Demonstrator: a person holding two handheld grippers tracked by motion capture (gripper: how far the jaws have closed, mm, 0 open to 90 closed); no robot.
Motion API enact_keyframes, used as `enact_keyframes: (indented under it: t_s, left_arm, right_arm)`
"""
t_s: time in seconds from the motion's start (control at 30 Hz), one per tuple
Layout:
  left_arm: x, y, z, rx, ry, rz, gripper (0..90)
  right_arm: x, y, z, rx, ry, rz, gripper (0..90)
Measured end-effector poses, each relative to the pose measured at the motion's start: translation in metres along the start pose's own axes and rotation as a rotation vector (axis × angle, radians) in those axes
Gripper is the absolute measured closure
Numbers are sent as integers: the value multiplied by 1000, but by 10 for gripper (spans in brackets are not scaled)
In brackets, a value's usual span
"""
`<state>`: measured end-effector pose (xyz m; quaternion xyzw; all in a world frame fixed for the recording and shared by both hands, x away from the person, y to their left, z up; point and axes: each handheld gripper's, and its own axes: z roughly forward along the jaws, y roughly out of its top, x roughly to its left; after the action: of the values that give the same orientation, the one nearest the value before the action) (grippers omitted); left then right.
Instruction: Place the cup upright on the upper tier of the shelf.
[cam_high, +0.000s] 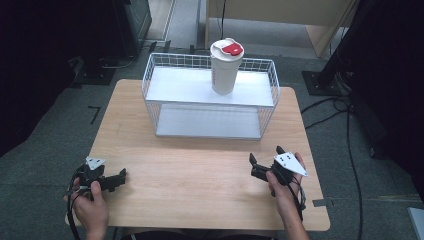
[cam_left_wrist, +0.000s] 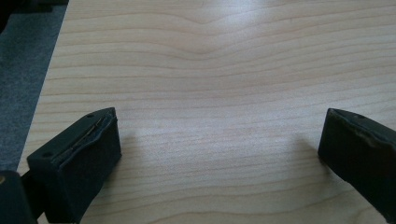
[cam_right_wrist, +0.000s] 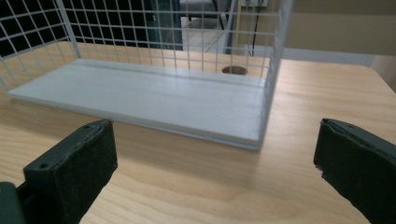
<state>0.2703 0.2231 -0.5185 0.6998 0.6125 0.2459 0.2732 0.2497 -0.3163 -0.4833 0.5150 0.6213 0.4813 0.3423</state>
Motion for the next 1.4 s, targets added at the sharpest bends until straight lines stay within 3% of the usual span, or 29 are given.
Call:
enact_keyframes:
  t_s: [0.6,0.97,1.13,1.2,1.4]
  left_arm:
    - [0,0,0,0,0,1,0]
    - [0,0,0,0,0,0,0]
    - [0,0,0,0,0,0,0]
    - [0,0,0,0,0,1,0]
    - [0,0,0,0,0,1,0]
  right_arm:
    - [-51,-35,-38,96,-109,25,0]
    - [-74,-45,-55,156,-156,15,0]
    - [-89,-52,-62,213,-194,44,0]
    - [-91,-52,-63,218,-198,41,0]
    - [-101,-54,-64,307,-221,27,0]
